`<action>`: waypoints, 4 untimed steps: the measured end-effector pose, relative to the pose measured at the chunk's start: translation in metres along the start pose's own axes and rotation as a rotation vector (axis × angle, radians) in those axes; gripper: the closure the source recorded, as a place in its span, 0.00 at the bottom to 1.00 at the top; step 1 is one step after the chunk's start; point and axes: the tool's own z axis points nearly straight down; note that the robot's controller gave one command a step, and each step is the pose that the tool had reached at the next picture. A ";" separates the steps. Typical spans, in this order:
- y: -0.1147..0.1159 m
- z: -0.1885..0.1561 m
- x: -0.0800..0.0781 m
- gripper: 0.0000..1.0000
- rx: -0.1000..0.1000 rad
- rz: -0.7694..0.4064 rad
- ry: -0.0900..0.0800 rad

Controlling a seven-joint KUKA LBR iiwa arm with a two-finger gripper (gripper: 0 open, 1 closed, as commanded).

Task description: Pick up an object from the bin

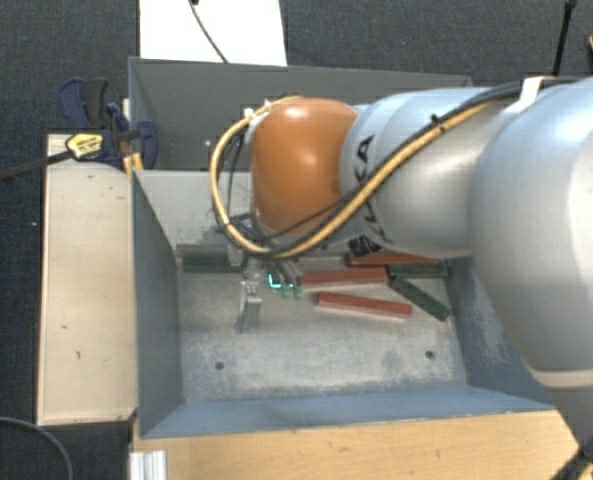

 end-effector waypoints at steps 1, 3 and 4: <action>-0.105 0.035 -0.003 0.00 0.004 0.088 -0.003; -0.148 0.070 -0.019 1.00 -0.001 0.047 -0.010; -0.136 -0.041 -0.026 1.00 -0.001 -0.068 -0.016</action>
Offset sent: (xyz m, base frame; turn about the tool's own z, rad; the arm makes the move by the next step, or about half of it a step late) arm 0.0030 -0.0991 -0.0337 0.0788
